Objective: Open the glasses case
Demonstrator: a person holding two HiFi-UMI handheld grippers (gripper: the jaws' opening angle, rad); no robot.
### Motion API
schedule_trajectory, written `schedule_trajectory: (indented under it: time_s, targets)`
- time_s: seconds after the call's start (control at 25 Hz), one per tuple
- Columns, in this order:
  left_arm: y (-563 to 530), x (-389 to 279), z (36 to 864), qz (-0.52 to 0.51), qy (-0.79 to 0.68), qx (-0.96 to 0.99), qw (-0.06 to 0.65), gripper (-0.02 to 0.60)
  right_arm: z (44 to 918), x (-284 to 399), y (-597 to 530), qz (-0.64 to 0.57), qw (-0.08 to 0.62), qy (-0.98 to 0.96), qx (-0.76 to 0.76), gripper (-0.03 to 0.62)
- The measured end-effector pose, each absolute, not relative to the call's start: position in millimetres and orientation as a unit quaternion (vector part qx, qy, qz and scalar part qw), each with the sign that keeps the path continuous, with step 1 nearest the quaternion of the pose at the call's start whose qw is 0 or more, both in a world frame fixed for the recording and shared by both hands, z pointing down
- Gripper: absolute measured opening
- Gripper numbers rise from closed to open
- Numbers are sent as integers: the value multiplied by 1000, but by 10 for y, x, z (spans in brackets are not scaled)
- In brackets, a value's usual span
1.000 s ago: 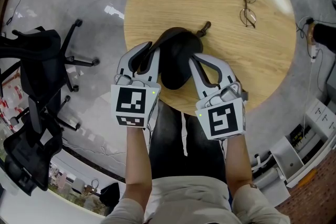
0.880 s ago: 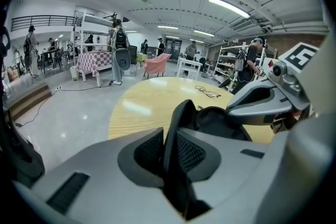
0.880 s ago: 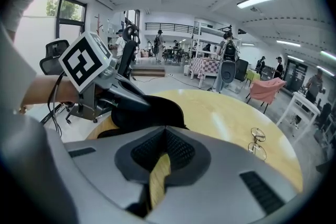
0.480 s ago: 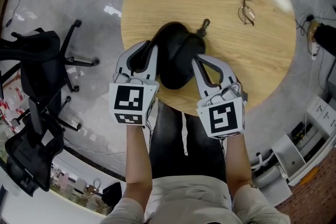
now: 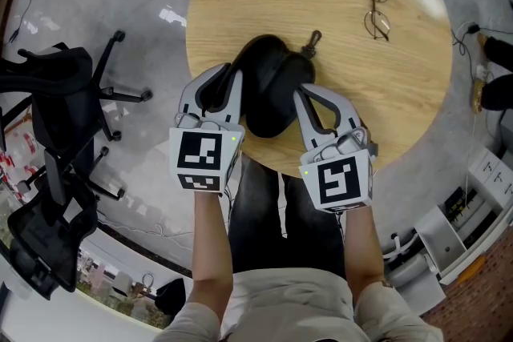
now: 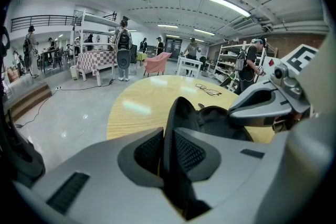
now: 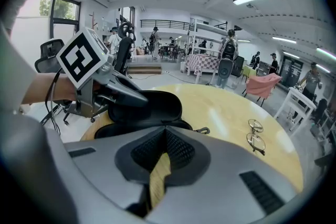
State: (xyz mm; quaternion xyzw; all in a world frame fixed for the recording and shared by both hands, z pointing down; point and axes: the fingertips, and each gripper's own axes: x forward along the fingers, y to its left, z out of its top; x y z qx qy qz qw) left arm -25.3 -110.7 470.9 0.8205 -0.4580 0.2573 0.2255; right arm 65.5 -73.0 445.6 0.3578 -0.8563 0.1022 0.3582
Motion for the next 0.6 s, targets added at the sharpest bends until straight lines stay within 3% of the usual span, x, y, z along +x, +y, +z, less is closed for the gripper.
schedule_trajectory:
  time_s: [0.6]
  targets:
    - [-1101, -256, 4714, 260, -458, 820, 222, 61, 4482, 672, -703, 117, 363, -849, 365, 18]
